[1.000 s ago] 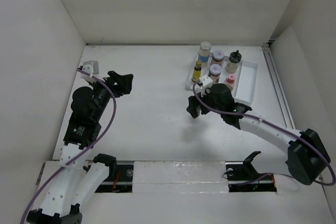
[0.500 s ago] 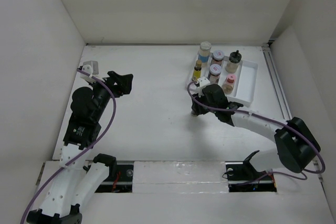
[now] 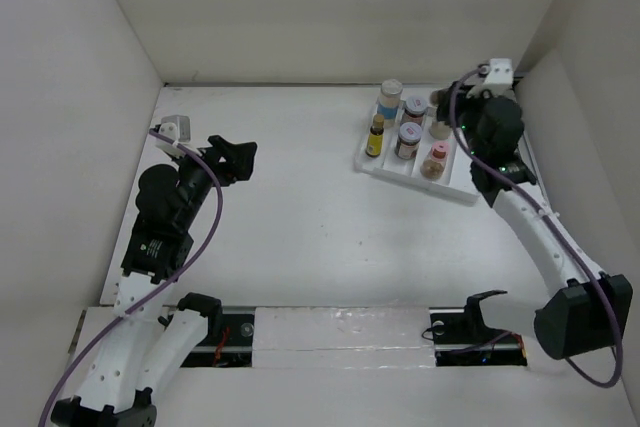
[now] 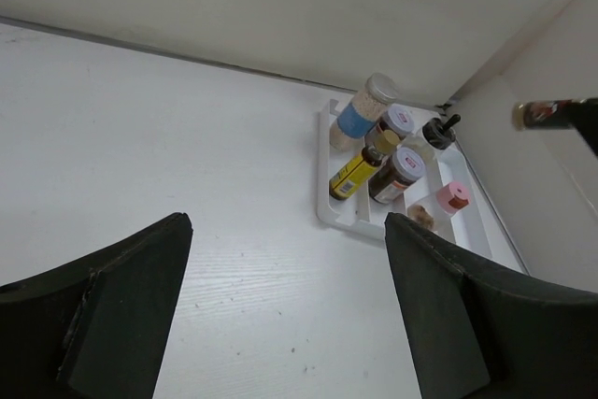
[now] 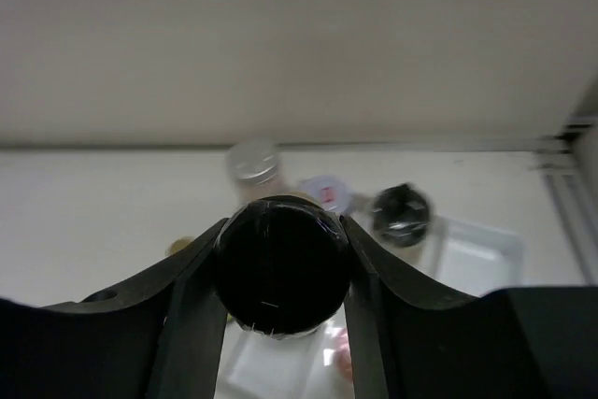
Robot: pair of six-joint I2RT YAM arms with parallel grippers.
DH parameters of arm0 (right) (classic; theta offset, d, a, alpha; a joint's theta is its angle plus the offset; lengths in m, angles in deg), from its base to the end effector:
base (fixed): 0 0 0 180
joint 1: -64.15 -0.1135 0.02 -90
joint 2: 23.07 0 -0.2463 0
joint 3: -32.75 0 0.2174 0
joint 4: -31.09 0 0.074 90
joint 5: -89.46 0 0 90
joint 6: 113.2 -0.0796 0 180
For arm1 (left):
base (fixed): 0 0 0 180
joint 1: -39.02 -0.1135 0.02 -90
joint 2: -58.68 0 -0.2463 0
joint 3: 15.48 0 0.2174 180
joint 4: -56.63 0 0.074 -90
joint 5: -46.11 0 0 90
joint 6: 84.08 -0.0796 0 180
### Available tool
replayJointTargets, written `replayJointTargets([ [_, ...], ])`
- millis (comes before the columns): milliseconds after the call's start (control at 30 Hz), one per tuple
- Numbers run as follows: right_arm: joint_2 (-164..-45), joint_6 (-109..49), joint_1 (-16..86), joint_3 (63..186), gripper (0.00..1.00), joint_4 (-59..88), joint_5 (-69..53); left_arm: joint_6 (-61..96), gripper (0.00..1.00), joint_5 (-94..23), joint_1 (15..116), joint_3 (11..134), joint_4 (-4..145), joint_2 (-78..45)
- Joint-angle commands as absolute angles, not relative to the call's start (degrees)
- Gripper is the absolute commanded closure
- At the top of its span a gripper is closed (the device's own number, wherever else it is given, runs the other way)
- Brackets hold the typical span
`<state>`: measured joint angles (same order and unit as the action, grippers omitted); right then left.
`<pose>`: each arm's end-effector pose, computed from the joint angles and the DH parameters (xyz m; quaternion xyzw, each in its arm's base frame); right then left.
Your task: Organize the condiment bottles
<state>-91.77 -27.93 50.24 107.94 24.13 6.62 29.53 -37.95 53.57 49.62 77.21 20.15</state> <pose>0.2931 0.0624 0.3663 -0.0129 0.7099 0.0701 0.7007 0.1664 -0.0517 0.3802 -0.0144 0.6692 -0.2753 0.6900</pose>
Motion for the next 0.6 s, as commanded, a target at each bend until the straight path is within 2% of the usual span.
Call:
replayJointTargets([
  [0, -94.1, -27.2, 59.4, 111.9, 0.62, 27.6, 9.4, 29.4, 0.19, -35.2, 53.7, 49.1, 74.4, 19.7],
  [100, -98.5, -27.8, 67.7, 113.9, 0.62, 27.6, 6.5, 29.4, 0.18, -34.6, 53.7, 49.1, 74.4, 19.2],
  [233, -110.4, -29.6, 75.2, 116.8, 0.62, 26.5, -2.1, 29.4, 0.16, -34.6, 53.7, 49.6, 74.4, 18.6],
  [367, -118.7, -30.4, 76.8, 119.9, 0.62, 26.0, -4.4, 29.4, 0.16, -34.6, 53.7, 49.6, 74.4, 18.6],
  [567, -124.3, -30.4, 77.4, 121.6, 0.62, 26.0, -7.2, 29.4, 0.15, -34.6, 53.7, 49.6, 74.4, 18.0],
])
